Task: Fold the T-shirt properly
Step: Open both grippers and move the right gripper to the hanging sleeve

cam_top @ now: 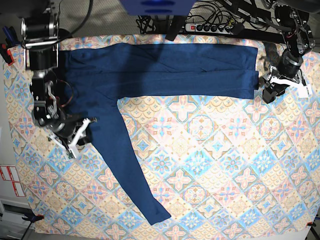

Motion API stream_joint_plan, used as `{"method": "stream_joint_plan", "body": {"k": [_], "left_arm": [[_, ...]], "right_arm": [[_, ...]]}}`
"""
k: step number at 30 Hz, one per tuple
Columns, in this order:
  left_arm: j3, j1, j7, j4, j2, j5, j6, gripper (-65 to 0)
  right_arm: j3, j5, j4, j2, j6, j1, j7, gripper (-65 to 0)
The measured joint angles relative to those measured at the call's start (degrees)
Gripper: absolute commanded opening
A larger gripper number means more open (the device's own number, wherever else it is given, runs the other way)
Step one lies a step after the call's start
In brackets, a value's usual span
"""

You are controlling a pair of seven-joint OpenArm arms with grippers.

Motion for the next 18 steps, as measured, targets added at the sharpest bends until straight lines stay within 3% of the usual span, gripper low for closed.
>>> {"method": "stream_joint_plan", "body": {"k": [3,10,18], "left_arm": [[0.02,0.46,0.04,0.0,0.11,0.02,0.0,-29.3],[0.04,1.07,0.17,0.0,0.11,-0.09,0.0,-29.3],[0.02,1.09,0.15,0.0,0.02,-0.02,-0.02,-29.3]], "right_arm": [[-2.75,-0.11,-7.34,-0.2,-0.39,5.03,0.24,-49.3],[-3.65,-0.09,-14.21,-0.11,-0.59,9.7,2.58,-37.1],[-3.91,-0.26,-14.49,-4.24,-0.52,9.81,2.58,-35.8]]}}
